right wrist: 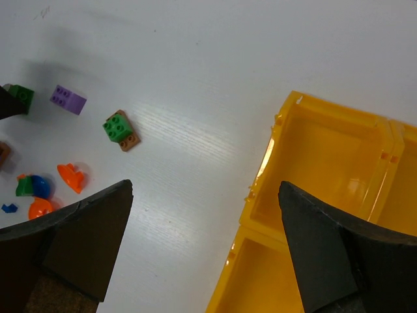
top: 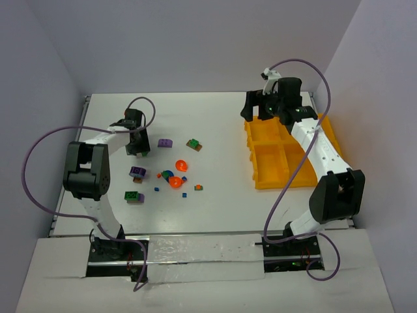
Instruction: Sort the legos into containers by color
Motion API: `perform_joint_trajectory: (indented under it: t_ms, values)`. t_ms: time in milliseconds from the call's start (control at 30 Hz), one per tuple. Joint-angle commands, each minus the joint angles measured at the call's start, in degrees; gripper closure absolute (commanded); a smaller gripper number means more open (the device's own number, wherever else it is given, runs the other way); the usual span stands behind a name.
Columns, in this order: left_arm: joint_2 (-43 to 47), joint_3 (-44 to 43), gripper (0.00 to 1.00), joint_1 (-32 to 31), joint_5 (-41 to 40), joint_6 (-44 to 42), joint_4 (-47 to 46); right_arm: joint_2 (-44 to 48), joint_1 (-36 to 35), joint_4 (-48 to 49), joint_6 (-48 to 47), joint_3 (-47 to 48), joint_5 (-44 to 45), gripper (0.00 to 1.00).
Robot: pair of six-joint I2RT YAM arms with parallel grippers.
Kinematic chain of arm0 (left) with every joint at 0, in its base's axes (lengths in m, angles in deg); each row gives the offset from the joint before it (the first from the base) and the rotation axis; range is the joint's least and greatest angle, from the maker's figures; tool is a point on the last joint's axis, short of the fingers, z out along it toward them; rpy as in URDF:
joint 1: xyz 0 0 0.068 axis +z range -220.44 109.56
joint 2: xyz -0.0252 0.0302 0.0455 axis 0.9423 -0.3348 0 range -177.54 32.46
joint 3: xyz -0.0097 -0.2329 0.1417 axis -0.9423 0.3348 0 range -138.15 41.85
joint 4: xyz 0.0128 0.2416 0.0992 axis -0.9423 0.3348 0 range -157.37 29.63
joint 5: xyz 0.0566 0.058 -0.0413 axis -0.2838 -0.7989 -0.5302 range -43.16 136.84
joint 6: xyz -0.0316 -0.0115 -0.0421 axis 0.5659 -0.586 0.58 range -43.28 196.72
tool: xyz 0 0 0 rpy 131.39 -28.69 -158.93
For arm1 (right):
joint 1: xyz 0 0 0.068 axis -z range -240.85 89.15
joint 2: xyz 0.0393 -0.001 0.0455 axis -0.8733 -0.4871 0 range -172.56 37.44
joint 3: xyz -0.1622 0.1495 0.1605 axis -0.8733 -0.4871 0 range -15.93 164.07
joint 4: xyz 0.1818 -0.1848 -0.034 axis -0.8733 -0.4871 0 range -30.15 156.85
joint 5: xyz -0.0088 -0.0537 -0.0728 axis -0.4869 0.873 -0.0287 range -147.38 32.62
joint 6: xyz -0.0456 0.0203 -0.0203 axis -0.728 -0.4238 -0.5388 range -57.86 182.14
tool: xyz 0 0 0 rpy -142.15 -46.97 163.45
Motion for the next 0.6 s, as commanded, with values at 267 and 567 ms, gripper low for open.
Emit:
perform_joint_trajectory:
  t_ms: [267,567]
  values:
    - [9.7,1.4,1.0,-1.2,6.8,-2.7,-5.1,-0.4,-2.1,2.2,7.1,3.1,-6.4,0.0]
    - [29.9,5.6,1.0,-5.6,20.7,-10.2,-15.5,-1.6,-5.4,7.0,20.3,3.9,-12.7,0.0]
